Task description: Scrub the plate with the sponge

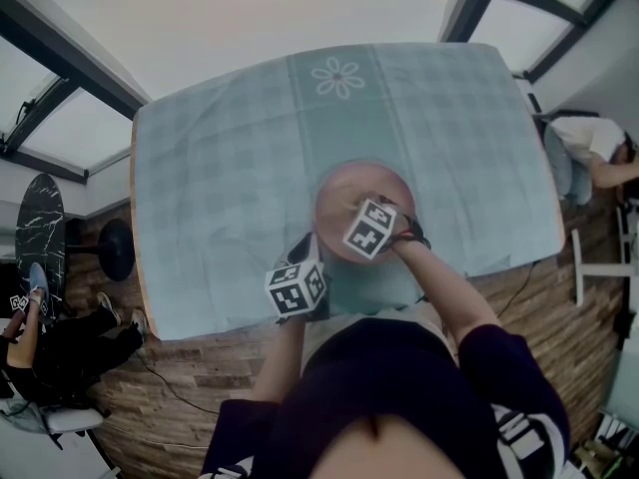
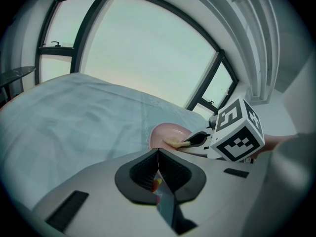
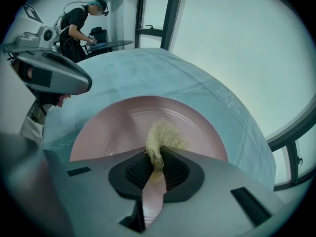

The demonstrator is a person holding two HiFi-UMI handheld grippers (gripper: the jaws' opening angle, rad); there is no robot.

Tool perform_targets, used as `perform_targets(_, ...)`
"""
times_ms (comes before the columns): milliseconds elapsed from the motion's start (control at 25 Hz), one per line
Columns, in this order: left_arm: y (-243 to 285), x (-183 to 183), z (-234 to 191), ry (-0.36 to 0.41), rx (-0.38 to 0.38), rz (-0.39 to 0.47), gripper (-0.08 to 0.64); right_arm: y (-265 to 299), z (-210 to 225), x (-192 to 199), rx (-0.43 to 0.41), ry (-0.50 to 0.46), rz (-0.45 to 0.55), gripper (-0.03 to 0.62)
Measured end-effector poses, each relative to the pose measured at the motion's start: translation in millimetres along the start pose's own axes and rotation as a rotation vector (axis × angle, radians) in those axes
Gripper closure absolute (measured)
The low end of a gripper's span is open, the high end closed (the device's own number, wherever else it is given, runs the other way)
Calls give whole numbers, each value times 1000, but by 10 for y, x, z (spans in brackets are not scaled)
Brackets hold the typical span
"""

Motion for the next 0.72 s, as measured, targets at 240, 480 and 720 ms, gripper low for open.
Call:
perform_targets(240,-55,11,10,5,5,6,551,-28,-130,5,-13,-7,7,555)
perform_targets(480,-123,28,20,15,11,12,551,-71,-264,69,-17,-2,3,555)
perform_targets(720,-219,93,75,26,20,20,551,-133,-378,194,-10,6,-5,555)
Point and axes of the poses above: the fingertips, and each gripper's own axes: y forward along the fingers, z to its right, x out of its underside, the point moved 8 cm from there along -y, backward along the fingers, and after that the axes turned 3 degrees about -x, right-handed, at the moved point
